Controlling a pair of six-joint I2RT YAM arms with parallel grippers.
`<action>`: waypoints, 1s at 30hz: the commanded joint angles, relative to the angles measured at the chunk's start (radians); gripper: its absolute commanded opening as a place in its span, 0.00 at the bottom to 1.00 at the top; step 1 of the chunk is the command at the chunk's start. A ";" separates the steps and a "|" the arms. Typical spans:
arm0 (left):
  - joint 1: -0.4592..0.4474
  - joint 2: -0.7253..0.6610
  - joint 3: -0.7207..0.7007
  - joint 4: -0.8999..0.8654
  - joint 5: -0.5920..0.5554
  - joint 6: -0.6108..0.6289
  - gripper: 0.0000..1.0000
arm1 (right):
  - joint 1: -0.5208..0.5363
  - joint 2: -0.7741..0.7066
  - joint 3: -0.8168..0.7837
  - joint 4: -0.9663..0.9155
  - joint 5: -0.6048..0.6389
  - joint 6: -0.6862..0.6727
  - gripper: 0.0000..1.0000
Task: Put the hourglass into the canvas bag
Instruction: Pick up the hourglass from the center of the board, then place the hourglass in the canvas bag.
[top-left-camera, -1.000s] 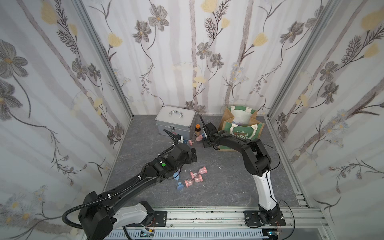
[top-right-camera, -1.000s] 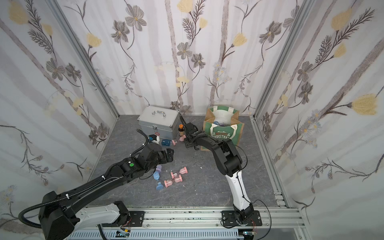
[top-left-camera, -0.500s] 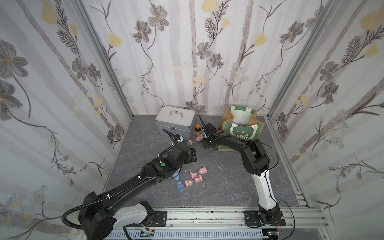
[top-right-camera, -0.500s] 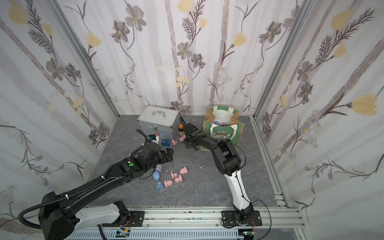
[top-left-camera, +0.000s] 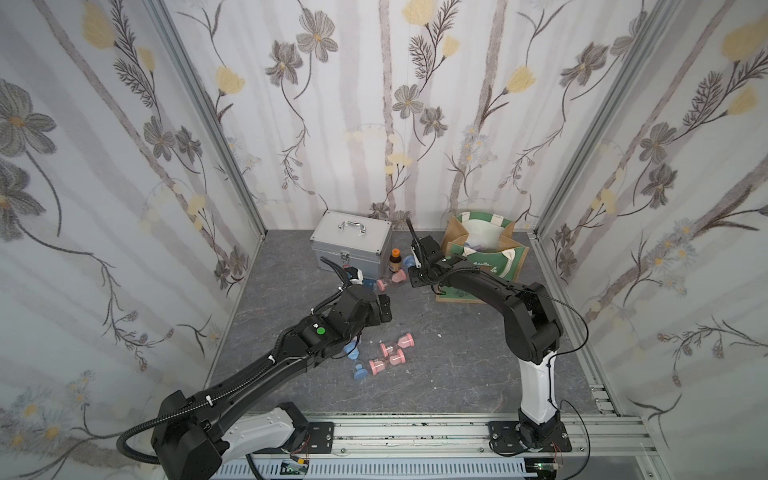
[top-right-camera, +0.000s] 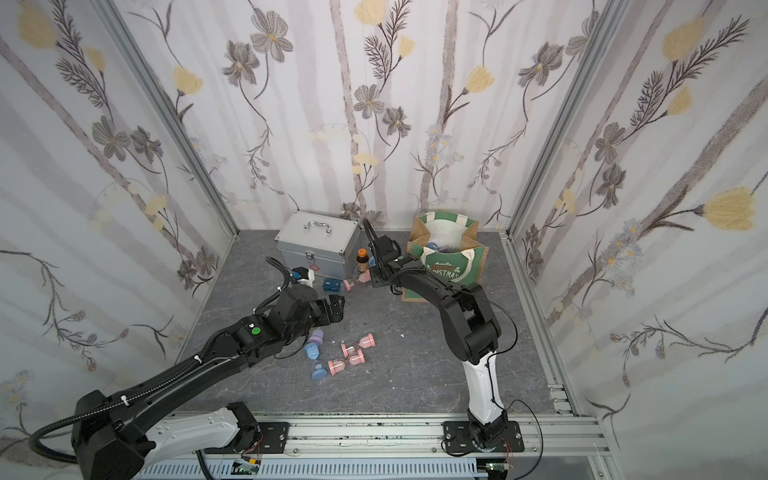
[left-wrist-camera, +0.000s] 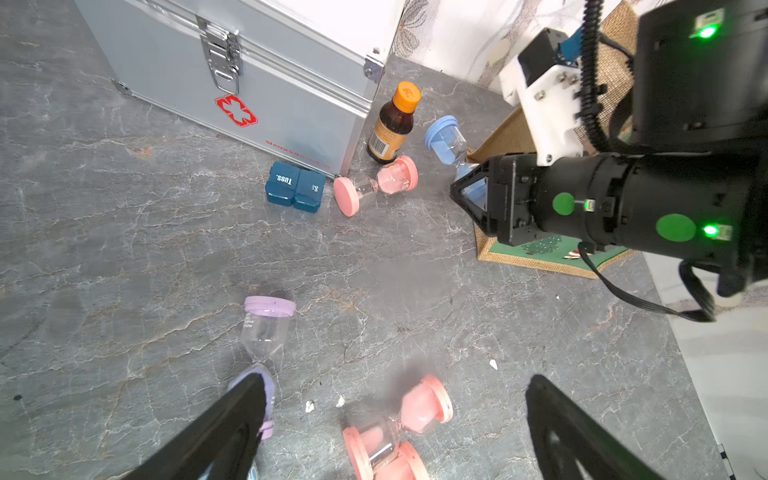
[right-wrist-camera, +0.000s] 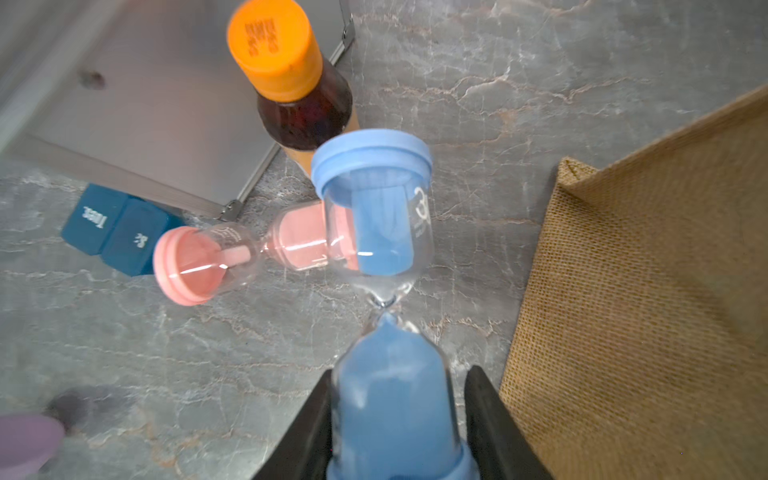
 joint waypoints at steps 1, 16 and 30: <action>0.002 -0.014 0.017 -0.009 -0.004 0.007 1.00 | 0.001 -0.065 -0.009 0.009 -0.011 0.027 0.26; 0.002 0.018 0.123 -0.032 0.071 0.037 1.00 | -0.035 -0.400 -0.007 -0.028 -0.074 0.054 0.20; -0.002 0.138 0.217 -0.014 0.194 0.064 1.00 | -0.243 -0.497 -0.016 -0.088 0.033 0.056 0.19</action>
